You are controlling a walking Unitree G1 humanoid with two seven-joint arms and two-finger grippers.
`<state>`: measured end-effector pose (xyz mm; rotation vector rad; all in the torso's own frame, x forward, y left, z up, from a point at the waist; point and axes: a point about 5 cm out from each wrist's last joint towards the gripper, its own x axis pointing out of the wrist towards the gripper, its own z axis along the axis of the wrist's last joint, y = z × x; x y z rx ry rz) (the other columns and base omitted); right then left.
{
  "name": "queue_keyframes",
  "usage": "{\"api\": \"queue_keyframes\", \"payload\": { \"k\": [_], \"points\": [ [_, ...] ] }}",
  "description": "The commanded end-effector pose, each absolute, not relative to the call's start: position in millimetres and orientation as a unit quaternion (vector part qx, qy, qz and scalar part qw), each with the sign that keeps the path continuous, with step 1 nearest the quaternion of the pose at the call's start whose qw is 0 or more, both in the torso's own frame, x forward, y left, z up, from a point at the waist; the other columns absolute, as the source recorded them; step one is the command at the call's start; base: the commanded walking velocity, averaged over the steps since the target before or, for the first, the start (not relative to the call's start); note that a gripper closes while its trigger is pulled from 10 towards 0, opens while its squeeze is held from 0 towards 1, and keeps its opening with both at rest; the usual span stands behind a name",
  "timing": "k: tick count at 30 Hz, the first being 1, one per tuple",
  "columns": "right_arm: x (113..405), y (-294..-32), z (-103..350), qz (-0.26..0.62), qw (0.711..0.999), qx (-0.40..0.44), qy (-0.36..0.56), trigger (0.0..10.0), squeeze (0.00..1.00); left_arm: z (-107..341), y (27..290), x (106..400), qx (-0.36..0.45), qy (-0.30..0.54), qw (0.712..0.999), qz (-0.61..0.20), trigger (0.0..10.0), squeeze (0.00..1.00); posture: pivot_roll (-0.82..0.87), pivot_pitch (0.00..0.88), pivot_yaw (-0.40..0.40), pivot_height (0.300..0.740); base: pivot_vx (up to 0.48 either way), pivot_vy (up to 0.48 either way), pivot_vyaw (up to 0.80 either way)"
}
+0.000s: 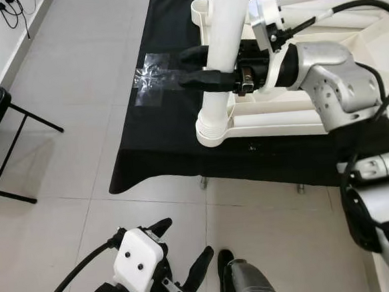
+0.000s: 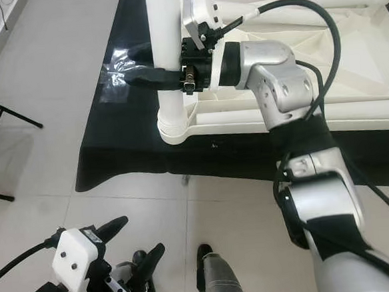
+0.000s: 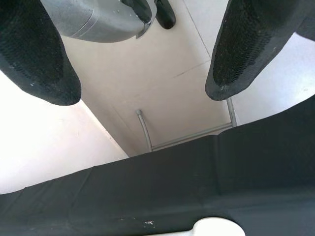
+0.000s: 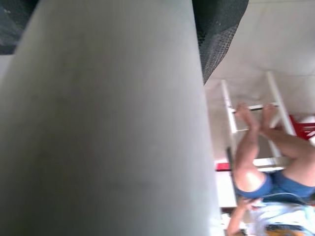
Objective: Building children table
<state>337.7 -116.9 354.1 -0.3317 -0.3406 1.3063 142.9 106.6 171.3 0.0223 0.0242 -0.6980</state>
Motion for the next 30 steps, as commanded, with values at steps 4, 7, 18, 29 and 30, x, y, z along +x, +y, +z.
{"api": "queue_keyframes", "payload": {
  "k": [4, 7, 18, 29, 30],
  "points": [
    [341.0, -123.0, 314.0, 0.478, 0.862, -0.152, -0.082, 10.0, 0.0, 165.1, 105.1, 141.0, 0.008, 0.02, 0.939, -0.342, 10.0, 0.0, 0.03, 0.402, -0.069, 0.74, 0.0, 0.0, 0.0],
    [314.8, -117.5, 265.5, 0.239, 0.963, -0.119, -0.047, 10.0, 0.0, 162.3, 103.5, 144.9, 0.01, 0.018, 0.941, -0.338, 10.0, 0.0, 0.05, 0.379, -0.068, 0.74, 0.0, 0.0, 0.0],
    [322.8, -94.1, 262.7, 0.186, 0.98, -0.033, -0.055, 10.0, 0.0, 152.5, 106.3, 161.5, 0.015, 0.01, 0.945, -0.326, 10.0, 0.0, 0.05, 0.266, -0.063, 0.74, 0.0, 0.0, 0.0],
    [320.1, -91.3, 259.6, 0.136, 0.989, -0.019, -0.049, 10.0, 0.0, 163.3, 136.7, 193.3, 0.01, -0.025, 0.978, -0.207, 10.0, 0.0, 0.07, 0.208, -0.065, 0.74, 0.0, 0.0, 0.0],
    [320.7, -91.0, 259.1, 0.137, 0.989, -0.018, -0.05, 10.0, 0.0, 172.0, 149.5, 200.4, 0.016, -0.041, 0.982, -0.183, 10.0, 0.0, 0.07, 0.201, -0.065, 0.74, 0.0, 0.0, 0.0]
  ]
}}
